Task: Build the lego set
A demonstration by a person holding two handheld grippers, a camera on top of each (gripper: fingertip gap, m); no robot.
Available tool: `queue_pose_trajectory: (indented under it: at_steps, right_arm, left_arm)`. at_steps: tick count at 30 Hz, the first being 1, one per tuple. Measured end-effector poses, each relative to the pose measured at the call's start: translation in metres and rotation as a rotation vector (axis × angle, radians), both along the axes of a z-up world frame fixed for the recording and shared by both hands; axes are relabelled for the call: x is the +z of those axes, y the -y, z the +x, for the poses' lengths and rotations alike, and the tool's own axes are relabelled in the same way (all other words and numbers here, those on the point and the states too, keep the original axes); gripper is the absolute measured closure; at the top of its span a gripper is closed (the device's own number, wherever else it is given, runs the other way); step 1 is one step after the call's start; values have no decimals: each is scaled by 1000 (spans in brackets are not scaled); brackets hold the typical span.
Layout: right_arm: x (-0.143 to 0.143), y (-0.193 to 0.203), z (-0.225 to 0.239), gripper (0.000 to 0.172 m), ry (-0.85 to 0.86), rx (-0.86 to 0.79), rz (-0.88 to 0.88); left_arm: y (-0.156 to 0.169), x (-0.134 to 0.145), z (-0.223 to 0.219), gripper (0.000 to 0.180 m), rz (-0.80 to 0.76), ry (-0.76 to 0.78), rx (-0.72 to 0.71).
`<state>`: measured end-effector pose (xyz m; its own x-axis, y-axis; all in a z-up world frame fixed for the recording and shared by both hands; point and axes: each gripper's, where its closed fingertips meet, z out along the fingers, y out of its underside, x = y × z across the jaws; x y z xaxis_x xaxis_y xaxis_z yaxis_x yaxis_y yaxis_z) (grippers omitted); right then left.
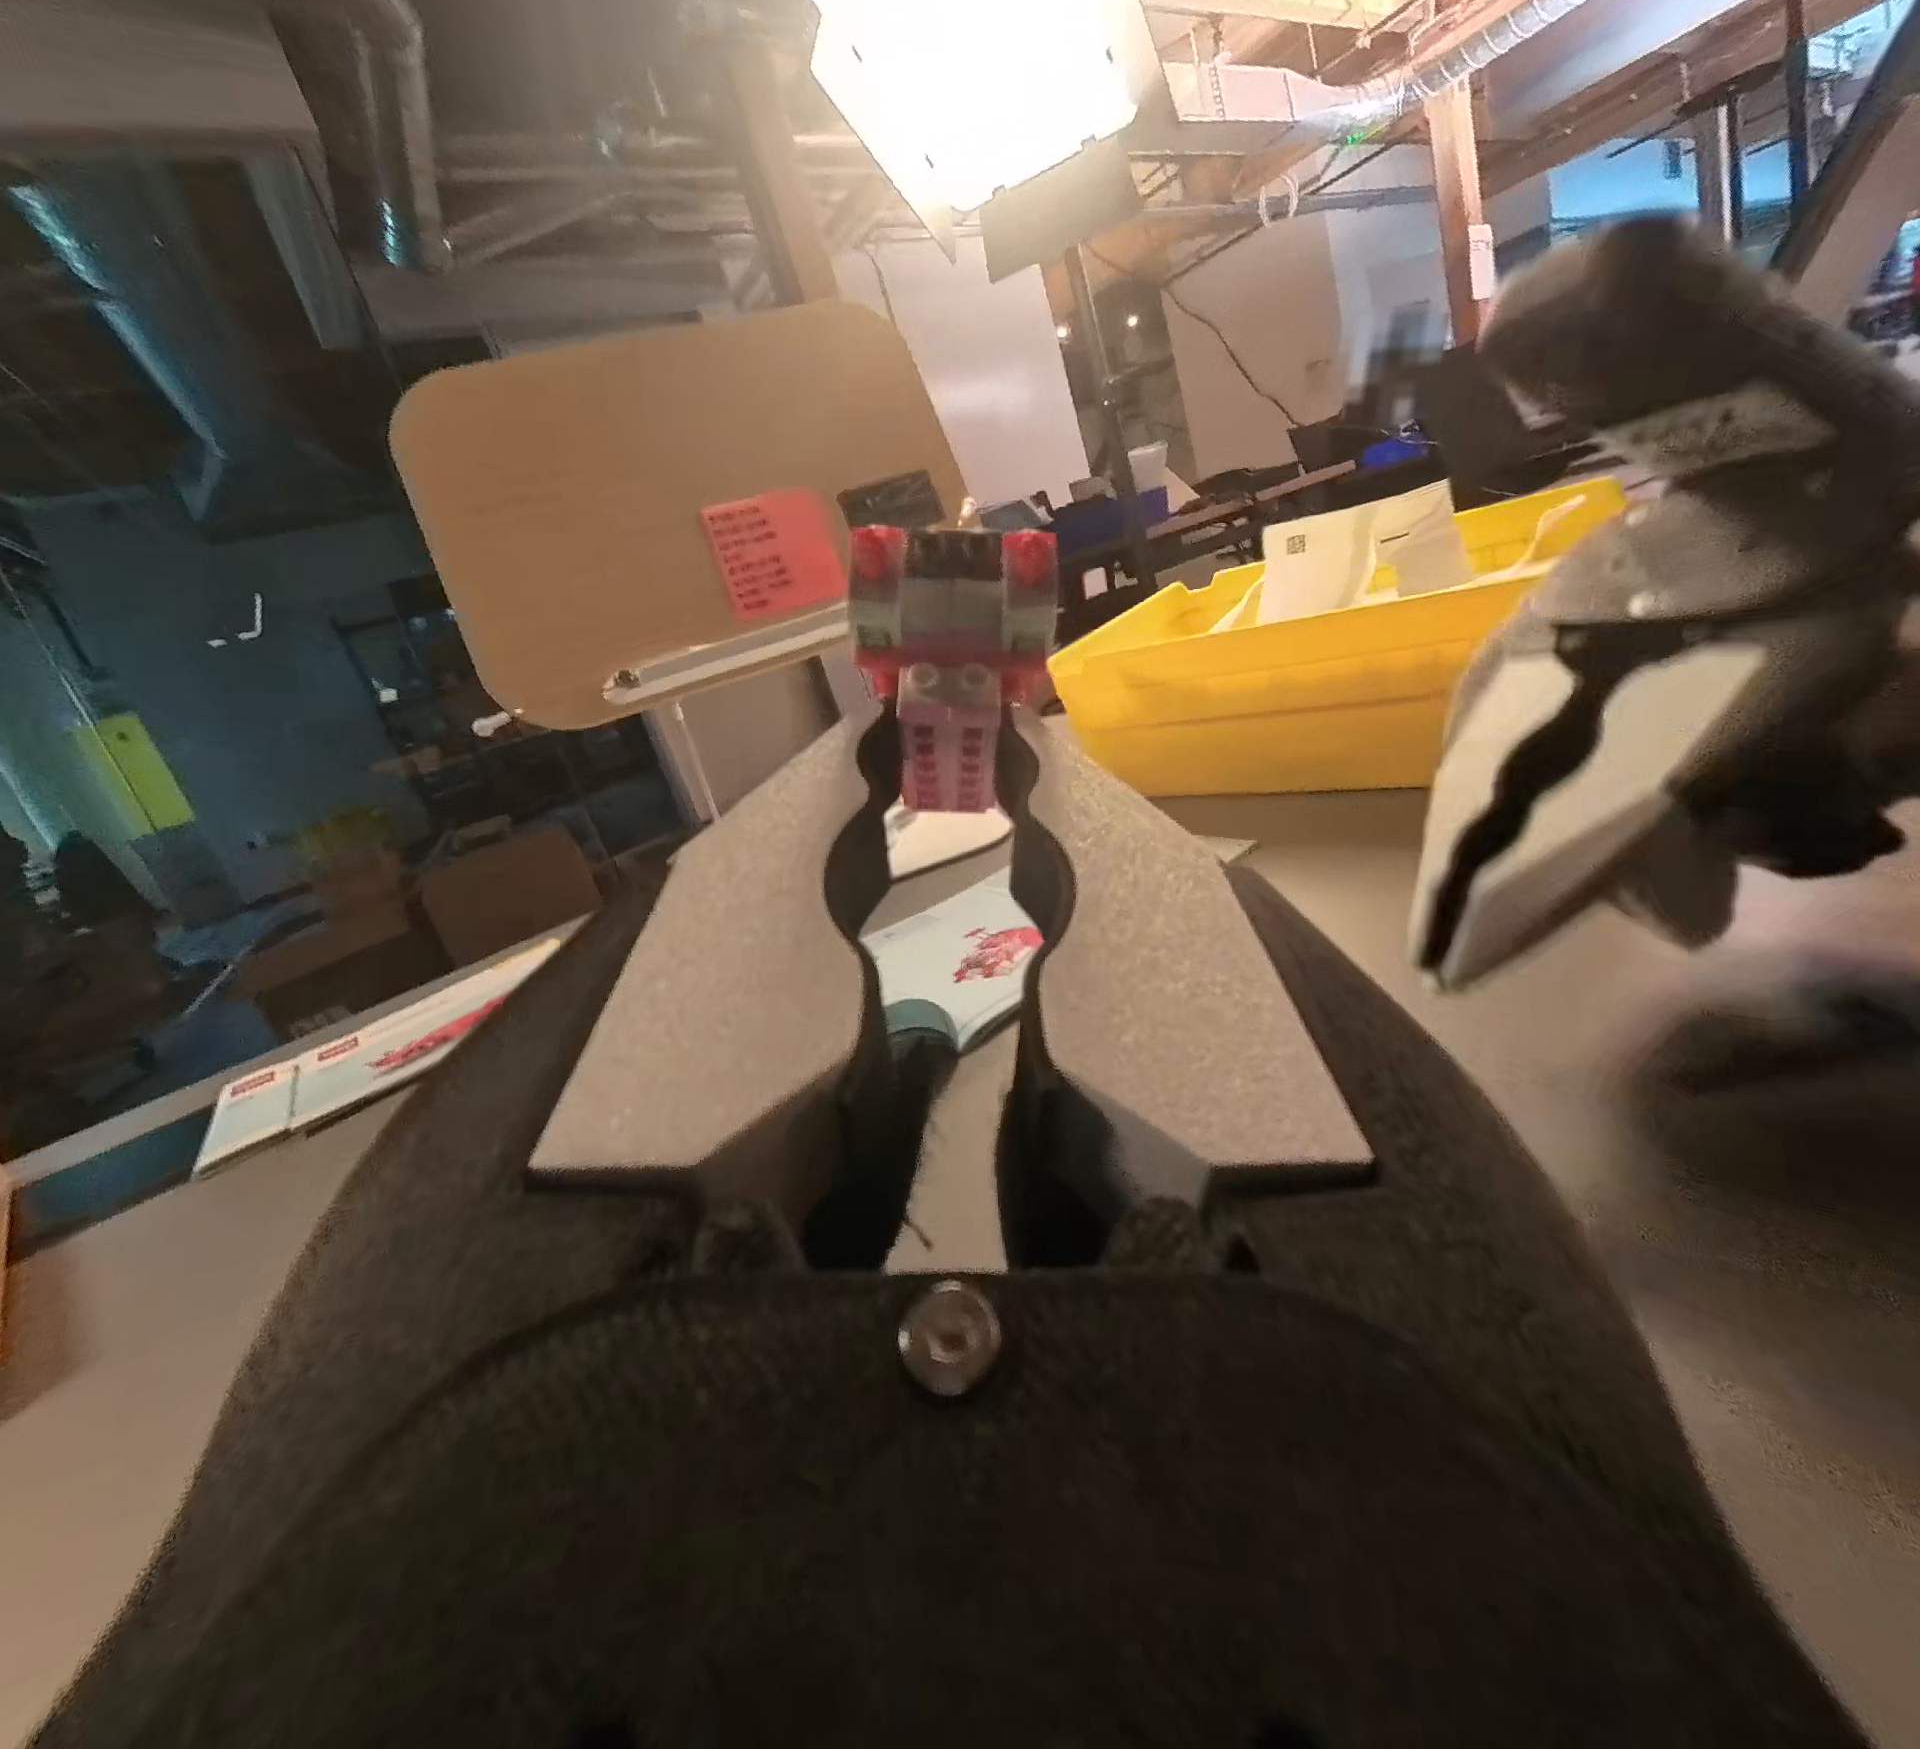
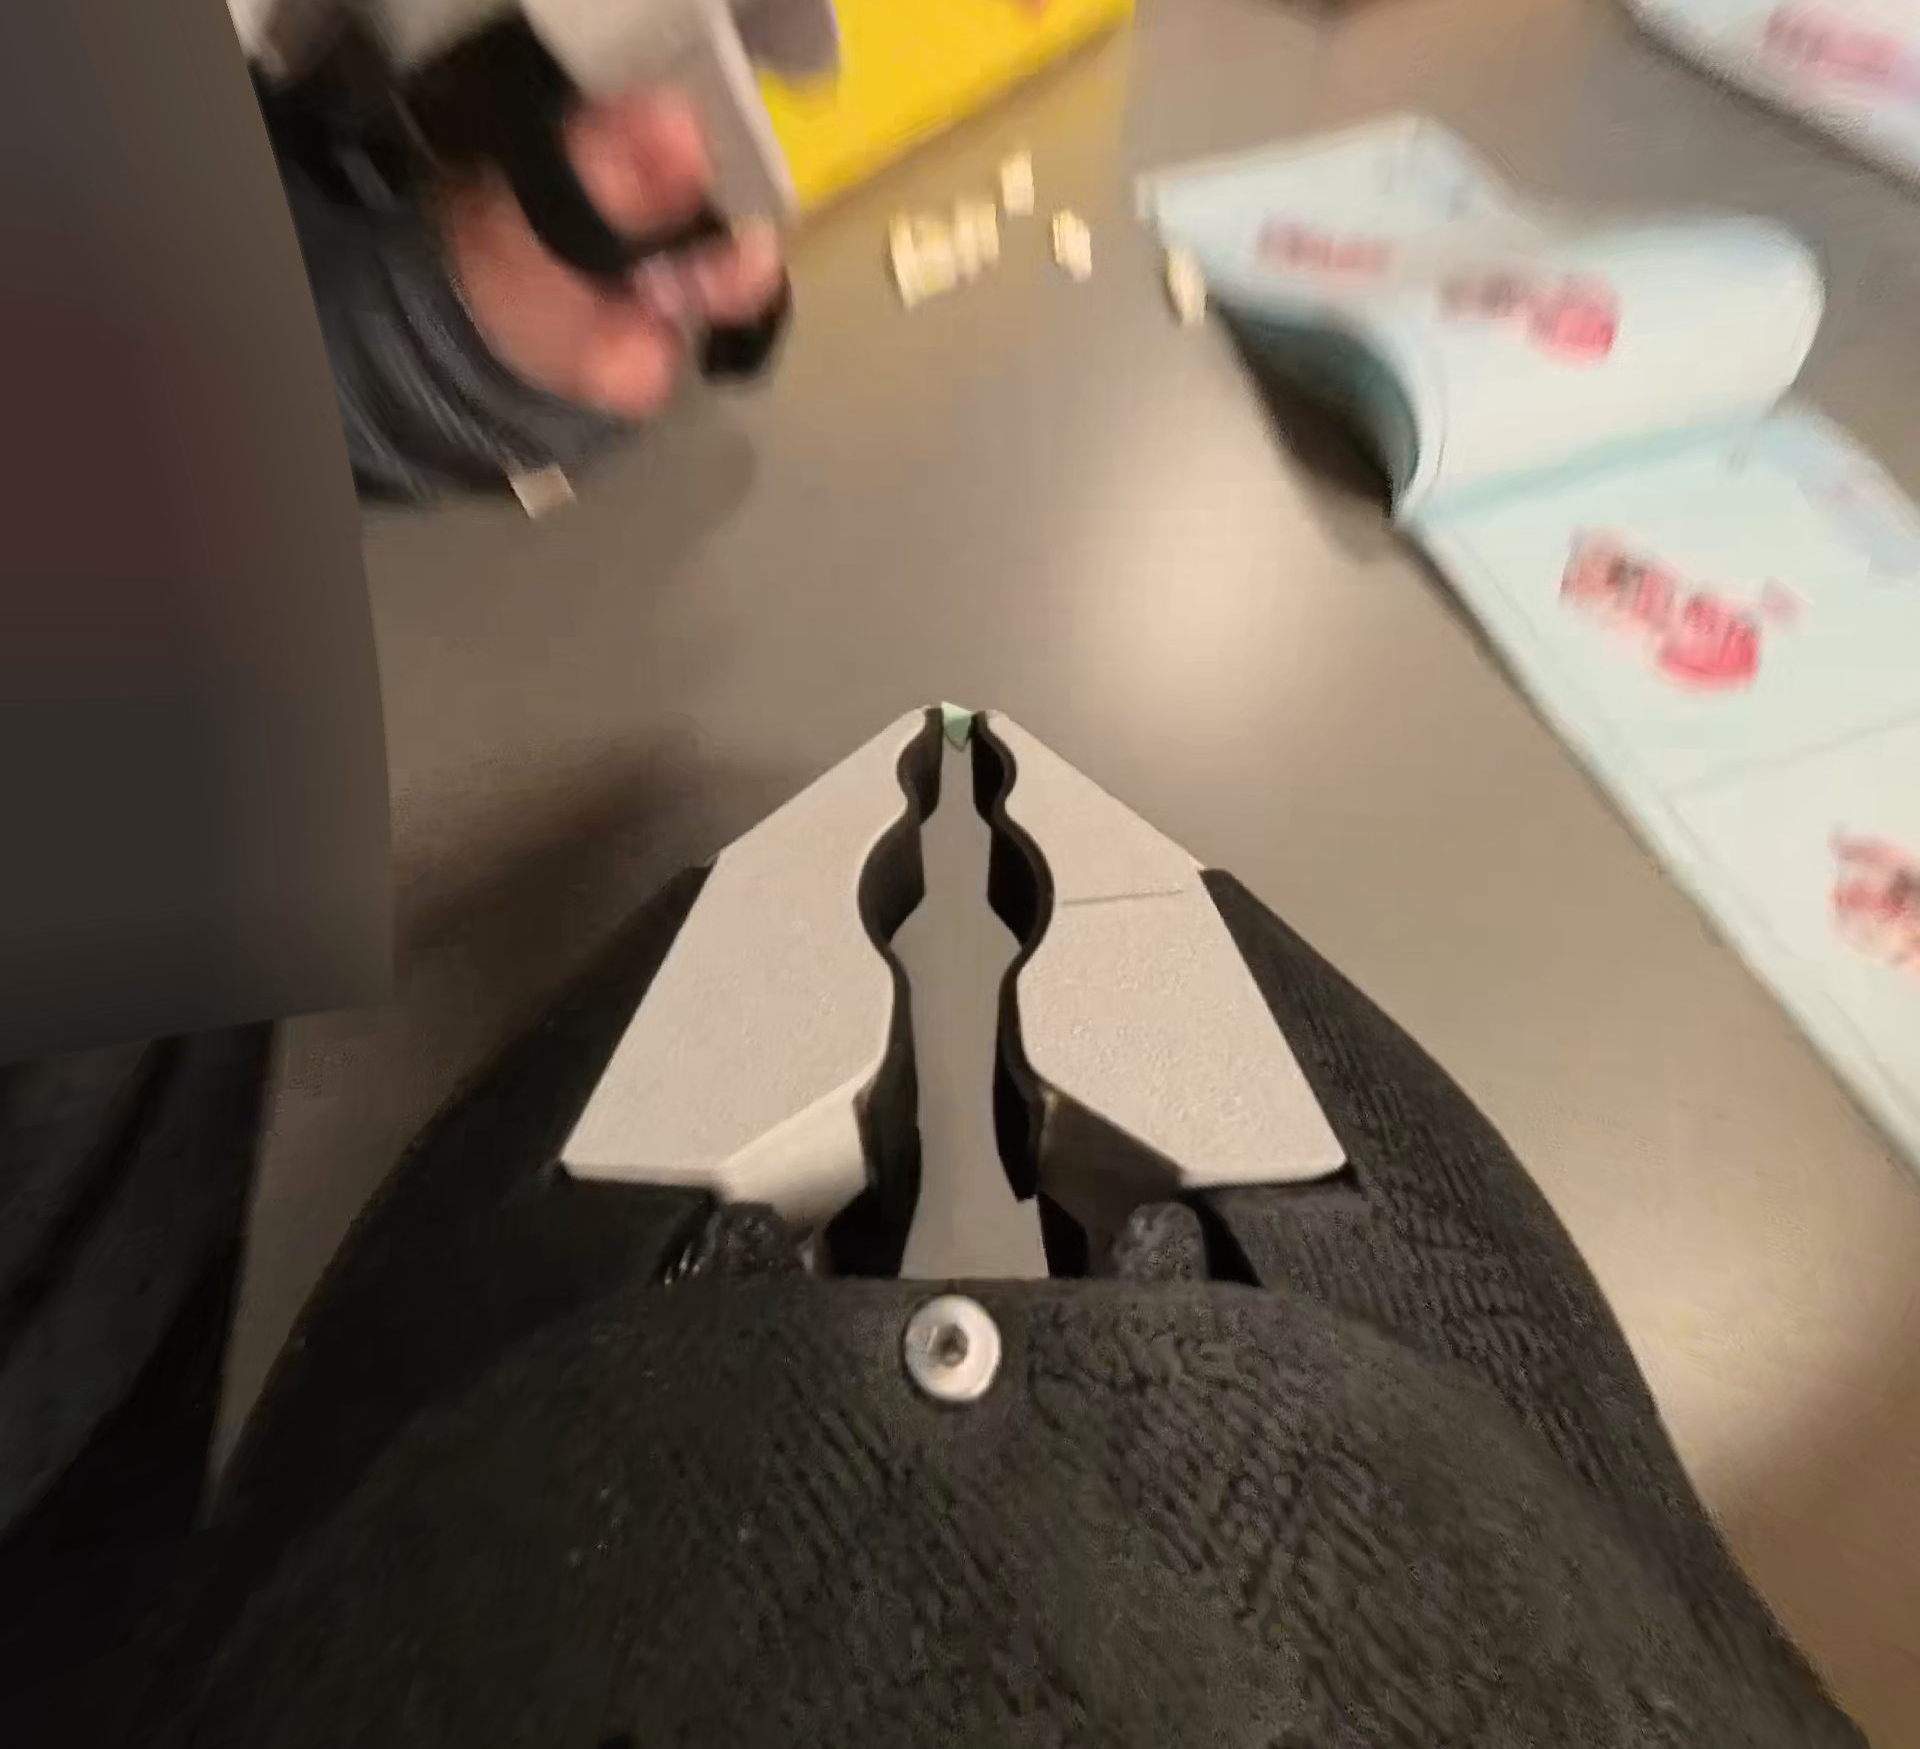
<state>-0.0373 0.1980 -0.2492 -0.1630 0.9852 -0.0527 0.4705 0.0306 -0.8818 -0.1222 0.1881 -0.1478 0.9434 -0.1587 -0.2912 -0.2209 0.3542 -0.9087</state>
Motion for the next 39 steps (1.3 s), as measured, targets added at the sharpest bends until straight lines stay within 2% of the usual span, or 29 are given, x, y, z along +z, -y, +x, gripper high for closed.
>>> queue_pose_trajectory:
  at_steps: [5, 8, 17, 25, 32, 39]
  right_arm:
    - [113, 27, -34, 168, -266, 56, 137]
    - [144, 43, -56, 168, -285, 113, 198]
    - [143, 51, -83, 168, -182, 151, 300]
    - [146, 51, -87, 168, -149, 104, 258]
    - [152, 53, -97, 166, -110, 28, 263]
    - [160, 59, -111, 166, -100, 23, 260]
  left_arm:
    - [6, 9, -1, 165, 61, 11, 20]
    - [11, 15, -2, 165, 111, 1, 28]
    - [18, 23, -9, 165, 162, 6, 53]
    - [20, 25, -10, 165, 177, -1, 69]
    - [24, 32, -17, 165, 202, 48, 85]
    - [30, 39, -30, 165, 228, 133, 104]
